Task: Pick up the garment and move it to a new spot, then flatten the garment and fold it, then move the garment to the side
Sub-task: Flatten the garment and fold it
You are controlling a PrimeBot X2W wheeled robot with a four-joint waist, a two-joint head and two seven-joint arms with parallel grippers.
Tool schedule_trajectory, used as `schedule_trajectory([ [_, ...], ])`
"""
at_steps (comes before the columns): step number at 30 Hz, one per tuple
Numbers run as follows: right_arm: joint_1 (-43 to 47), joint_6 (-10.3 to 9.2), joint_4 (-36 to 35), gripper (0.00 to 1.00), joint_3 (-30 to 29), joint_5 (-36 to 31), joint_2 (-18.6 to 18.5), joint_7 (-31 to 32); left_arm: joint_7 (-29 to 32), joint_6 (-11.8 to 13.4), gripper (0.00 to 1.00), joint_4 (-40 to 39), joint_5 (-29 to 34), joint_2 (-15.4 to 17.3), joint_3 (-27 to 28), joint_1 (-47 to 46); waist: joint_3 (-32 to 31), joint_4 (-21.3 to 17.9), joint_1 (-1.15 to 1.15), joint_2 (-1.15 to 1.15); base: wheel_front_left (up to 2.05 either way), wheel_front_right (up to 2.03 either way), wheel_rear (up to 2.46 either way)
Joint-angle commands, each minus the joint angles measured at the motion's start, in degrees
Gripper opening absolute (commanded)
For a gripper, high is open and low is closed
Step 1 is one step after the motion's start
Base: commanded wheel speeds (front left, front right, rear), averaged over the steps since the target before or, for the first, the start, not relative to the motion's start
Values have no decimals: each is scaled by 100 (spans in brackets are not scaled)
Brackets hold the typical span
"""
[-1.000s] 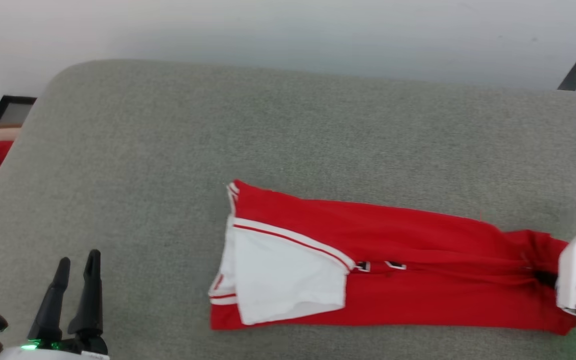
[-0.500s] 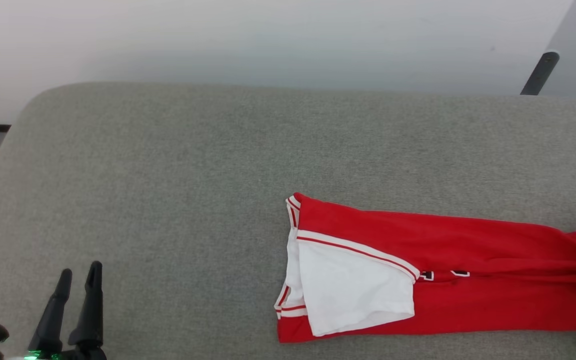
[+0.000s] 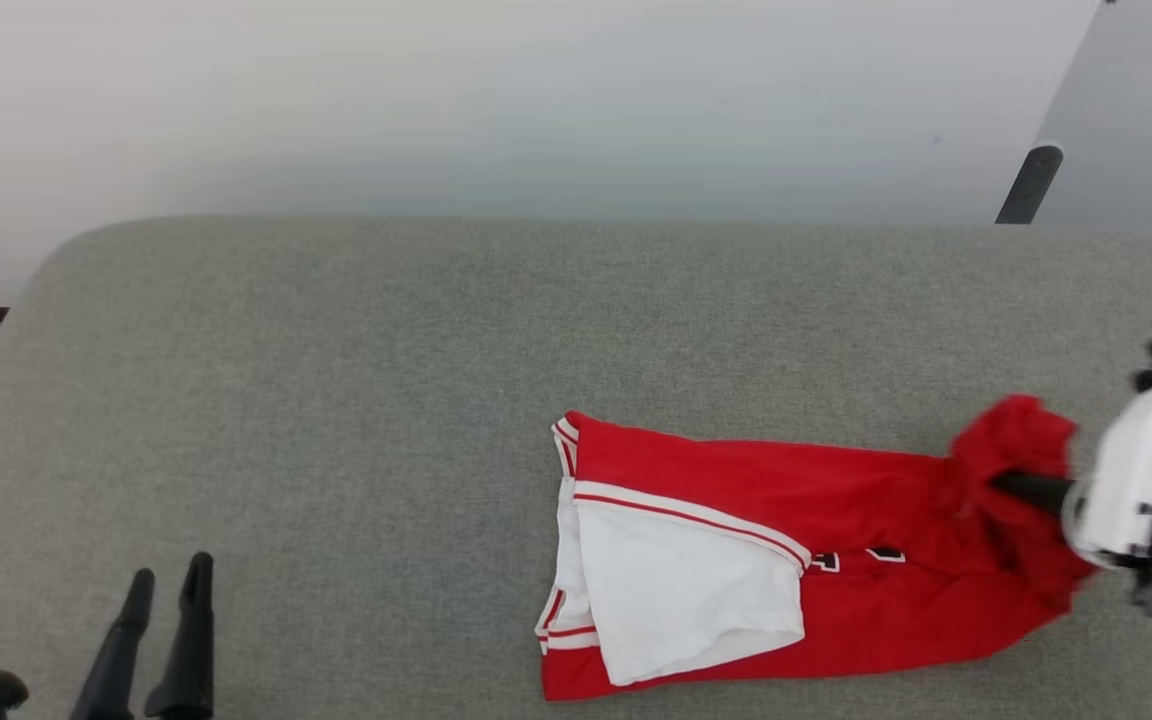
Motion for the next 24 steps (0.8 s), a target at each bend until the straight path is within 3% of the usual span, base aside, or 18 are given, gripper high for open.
schedule_trajectory([
  [1,86,-4,-126,0,36,29,173,65,1,7,100,-3,-36,-29,-22,39,-44,36,0,0,0,0,0],
  [6,107,-4,-629,0,259,-150,964,257,48,-13,100,32,-48,-70,-115,-68,-119,195,0,0,0,0,0],
  [10,120,-4,-671,0,510,-363,1324,113,72,-33,100,99,-25,-121,-226,-186,-164,403,0,0,0,0,0],
  [24,-283,-3,547,0,1690,-111,1454,-1228,112,-137,100,434,52,-299,-685,-676,-153,1109,0,0,0,0,0],
])
